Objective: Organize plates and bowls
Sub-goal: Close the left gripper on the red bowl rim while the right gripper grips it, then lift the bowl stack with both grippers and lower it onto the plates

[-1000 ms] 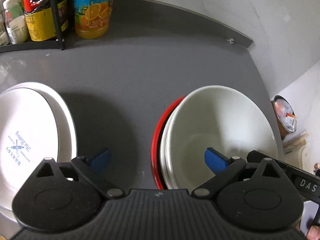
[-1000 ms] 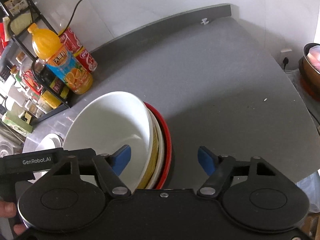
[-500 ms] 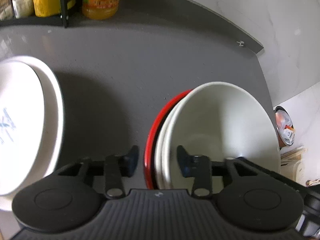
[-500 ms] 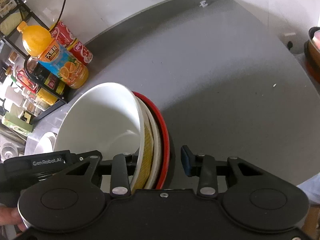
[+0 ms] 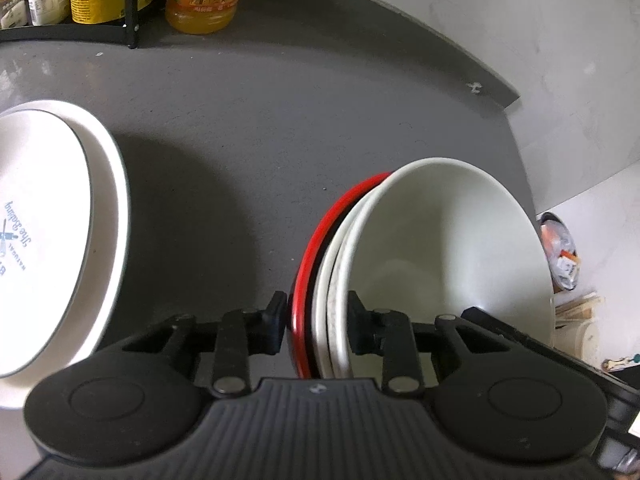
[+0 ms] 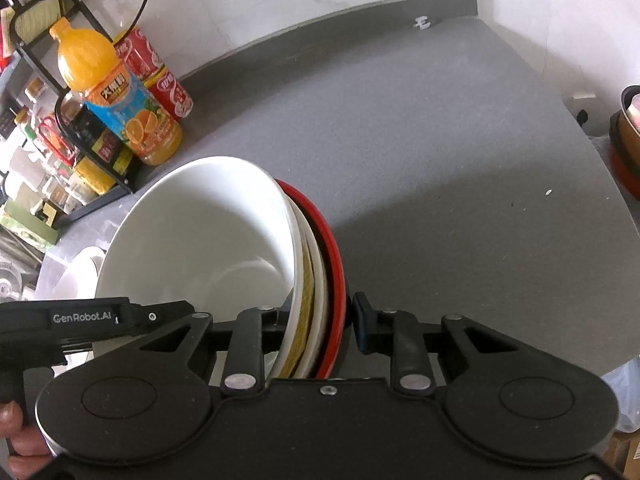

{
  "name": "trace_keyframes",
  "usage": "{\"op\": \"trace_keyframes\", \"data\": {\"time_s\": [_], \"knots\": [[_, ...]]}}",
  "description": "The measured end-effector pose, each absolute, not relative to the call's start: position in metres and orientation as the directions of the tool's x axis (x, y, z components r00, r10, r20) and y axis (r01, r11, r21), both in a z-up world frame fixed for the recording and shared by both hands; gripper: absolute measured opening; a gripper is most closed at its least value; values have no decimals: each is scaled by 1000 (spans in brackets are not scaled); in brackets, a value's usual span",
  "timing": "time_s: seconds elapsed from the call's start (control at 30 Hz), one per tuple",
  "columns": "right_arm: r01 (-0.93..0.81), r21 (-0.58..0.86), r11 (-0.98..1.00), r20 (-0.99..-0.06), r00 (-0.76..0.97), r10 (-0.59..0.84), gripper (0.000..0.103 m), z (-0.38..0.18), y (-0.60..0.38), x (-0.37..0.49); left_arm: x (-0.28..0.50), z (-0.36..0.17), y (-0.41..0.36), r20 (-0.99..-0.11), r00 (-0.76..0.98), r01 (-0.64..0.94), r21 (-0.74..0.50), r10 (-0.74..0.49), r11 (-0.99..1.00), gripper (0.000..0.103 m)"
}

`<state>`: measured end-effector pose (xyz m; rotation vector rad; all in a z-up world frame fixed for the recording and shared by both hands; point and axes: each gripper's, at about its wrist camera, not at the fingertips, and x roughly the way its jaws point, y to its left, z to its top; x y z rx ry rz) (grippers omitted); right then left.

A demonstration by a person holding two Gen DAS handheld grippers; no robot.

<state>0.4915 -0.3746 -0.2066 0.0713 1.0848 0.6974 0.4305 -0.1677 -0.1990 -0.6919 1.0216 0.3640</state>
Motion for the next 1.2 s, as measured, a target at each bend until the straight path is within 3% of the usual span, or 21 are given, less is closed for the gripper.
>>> {"op": "trace_keyframes", "data": {"time_s": [0.67,1.2], "knots": [[-578,362,731,-711,336,617,25,-139,-297,441,360,-139,-89,-824,566,-606,-412,5,681,28],[-593,378,711,-728,284,624,25,-136,-205,377,285,-132,10,-836,548,-653,-402,34,642,28]]}}
